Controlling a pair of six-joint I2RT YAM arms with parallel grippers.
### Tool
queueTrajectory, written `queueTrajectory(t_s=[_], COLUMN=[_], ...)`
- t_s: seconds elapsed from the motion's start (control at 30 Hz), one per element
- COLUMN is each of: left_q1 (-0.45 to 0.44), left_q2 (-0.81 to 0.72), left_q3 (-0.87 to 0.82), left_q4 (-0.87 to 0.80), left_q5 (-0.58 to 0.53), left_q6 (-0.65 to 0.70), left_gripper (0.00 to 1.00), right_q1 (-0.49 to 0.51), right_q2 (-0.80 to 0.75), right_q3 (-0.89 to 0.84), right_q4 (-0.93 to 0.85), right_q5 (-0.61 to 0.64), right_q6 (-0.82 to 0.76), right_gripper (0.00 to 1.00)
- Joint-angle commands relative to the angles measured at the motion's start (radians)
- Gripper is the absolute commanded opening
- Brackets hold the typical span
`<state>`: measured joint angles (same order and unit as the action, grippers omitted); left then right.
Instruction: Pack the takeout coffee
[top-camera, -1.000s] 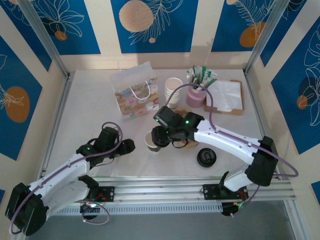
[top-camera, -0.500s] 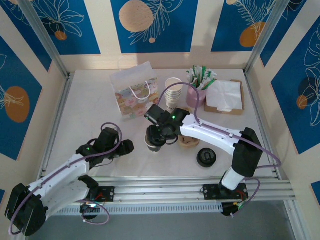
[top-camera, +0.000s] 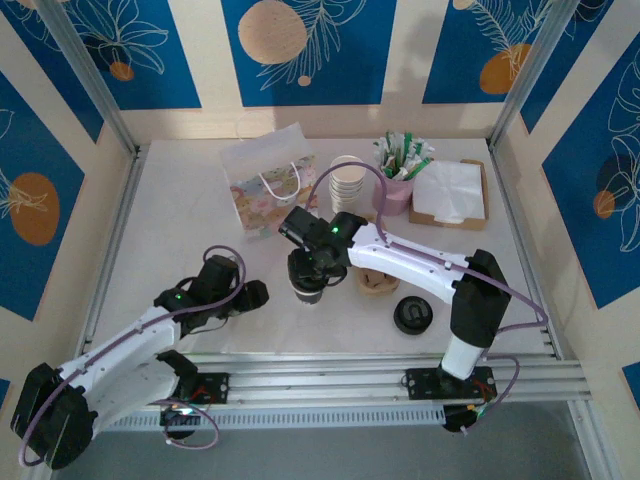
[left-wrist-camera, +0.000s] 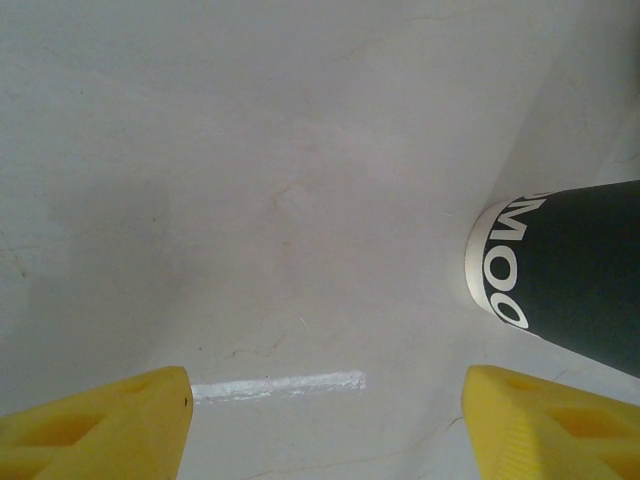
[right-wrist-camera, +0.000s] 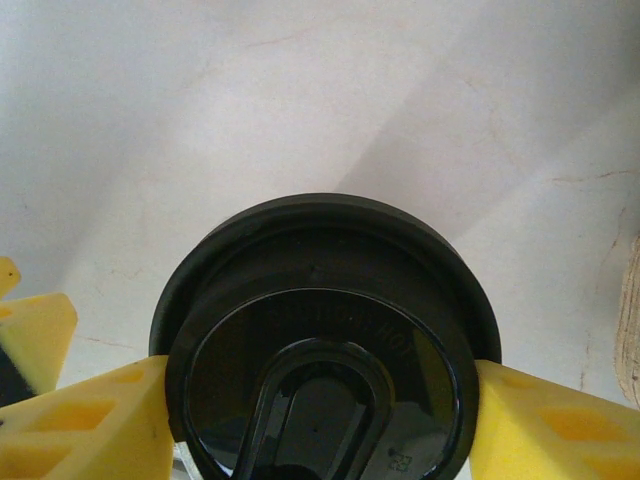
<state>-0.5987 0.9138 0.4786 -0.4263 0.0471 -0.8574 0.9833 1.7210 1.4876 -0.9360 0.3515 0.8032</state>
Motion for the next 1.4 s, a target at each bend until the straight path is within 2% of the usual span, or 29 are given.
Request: queueTrajectory(t_s=[0.0,0.43,0.77,1.03,1.23,1.37], left_q1=[-0.013,-0.015,-0.017,-0.023,-0.027,-0.029], left_q2=[0.003,0.003,0.010,0.031,0.047,0.056], left_q3=[-0.008,-0.011,-0.021,-0.017,-0.005,0.003], left_q4=[0.008,0.011,0.032,0.047,0.050,0.047], left_q5=[-0.004,-0.006,0.006,0.009,0.010,0.008], left_q6=[-0.006,-0.006,-0.017,-0.021,-0.017,-0.015], left_gripper=[0.72,0.72,0.72,0.71,0.71,0.71], right_q1=[0.011,0.015,0.017,0.035,0.056,0.063], right_q2=[0.026,0.067,0.109,0.159,0.196,0.211], right_q3=[0.035,0.062,0.048,0.053,0.035,-0.013], right_q4=[-0.055,-0.071,-0.044,-0.119,-0.179,-0.187], right_q5=[0.002,-0.018,-0.088,-0.013,0.051,0.051], right_q6=[-0.013,-0.012,0.028,0.022,0.032,0.049], right_gripper=[0.67,0.68,0.67,0.66,0.61,0.61])
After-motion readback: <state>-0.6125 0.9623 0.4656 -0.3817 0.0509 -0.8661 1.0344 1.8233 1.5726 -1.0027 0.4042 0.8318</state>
